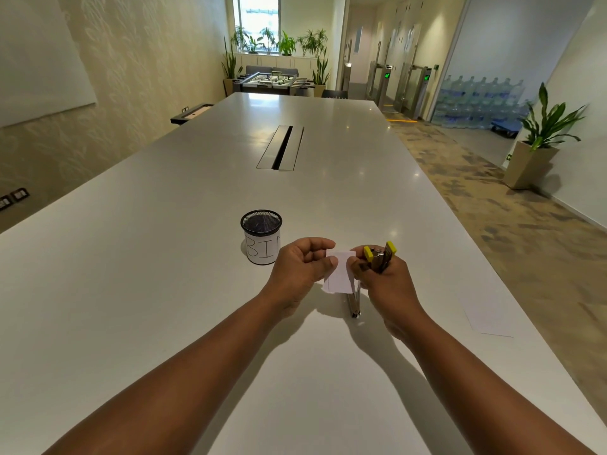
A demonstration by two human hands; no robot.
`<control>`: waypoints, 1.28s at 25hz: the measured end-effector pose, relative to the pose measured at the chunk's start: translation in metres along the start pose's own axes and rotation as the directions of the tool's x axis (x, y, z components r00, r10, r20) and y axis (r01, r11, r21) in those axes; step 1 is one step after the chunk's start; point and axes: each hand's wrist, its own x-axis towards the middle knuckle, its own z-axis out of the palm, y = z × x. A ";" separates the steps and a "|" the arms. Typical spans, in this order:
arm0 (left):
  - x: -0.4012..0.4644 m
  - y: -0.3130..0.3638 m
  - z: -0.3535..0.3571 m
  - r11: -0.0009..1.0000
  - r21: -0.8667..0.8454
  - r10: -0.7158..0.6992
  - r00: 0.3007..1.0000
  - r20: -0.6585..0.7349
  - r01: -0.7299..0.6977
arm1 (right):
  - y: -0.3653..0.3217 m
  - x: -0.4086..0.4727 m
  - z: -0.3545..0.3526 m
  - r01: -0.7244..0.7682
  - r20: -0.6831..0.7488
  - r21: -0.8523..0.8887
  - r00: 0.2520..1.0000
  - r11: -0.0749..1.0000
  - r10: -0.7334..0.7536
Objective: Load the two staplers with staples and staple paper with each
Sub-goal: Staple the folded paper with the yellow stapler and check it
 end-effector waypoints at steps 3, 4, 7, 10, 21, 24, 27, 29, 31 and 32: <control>-0.002 -0.002 0.000 0.999 -0.044 -0.016 0.999 -0.039 0.014 | 0.004 0.000 0.002 -0.006 0.001 0.014 1.000 1.000 0.006; -0.002 -0.002 0.000 0.999 -0.048 -0.022 0.999 -0.045 0.019 | 0.006 0.001 0.002 -0.012 0.000 0.020 1.000 1.000 0.012; -0.002 0.000 0.000 0.998 -0.058 -0.038 0.998 -0.048 0.035 | 0.008 0.002 0.002 -0.023 0.008 0.036 1.000 0.999 0.022; -0.002 0.001 -0.001 0.998 -0.046 -0.045 0.998 -0.044 0.043 | 0.009 0.003 0.003 -0.012 0.021 0.040 1.000 0.999 0.011; -0.002 0.005 -0.003 0.998 -0.040 -0.043 0.999 -0.017 0.042 | 0.007 0.003 0.002 -0.001 0.019 0.055 1.000 0.998 0.000; -0.003 0.004 -0.003 0.998 -0.046 -0.042 0.999 -0.006 0.041 | 0.008 0.002 0.001 -0.009 0.027 0.079 1.000 0.997 0.006; -0.004 0.005 -0.003 0.999 -0.032 -0.035 0.999 0.000 0.035 | 0.008 0.001 0.002 -0.004 0.038 0.078 0.999 0.997 0.001; -0.004 0.004 -0.004 0.999 -0.022 -0.032 0.999 0.003 0.032 | 0.007 0.000 0.002 0.002 0.038 0.076 0.999 0.997 -0.005; -0.005 0.004 -0.004 0.999 -0.017 -0.028 1.000 0.007 0.028 | 0.007 0.001 0.002 0.006 0.046 0.073 0.999 0.997 -0.010; -0.006 0.003 -0.004 0.999 -0.019 -0.025 1.000 0.009 0.026 | 0.006 0.001 0.002 0.014 0.048 0.075 0.999 0.997 -0.018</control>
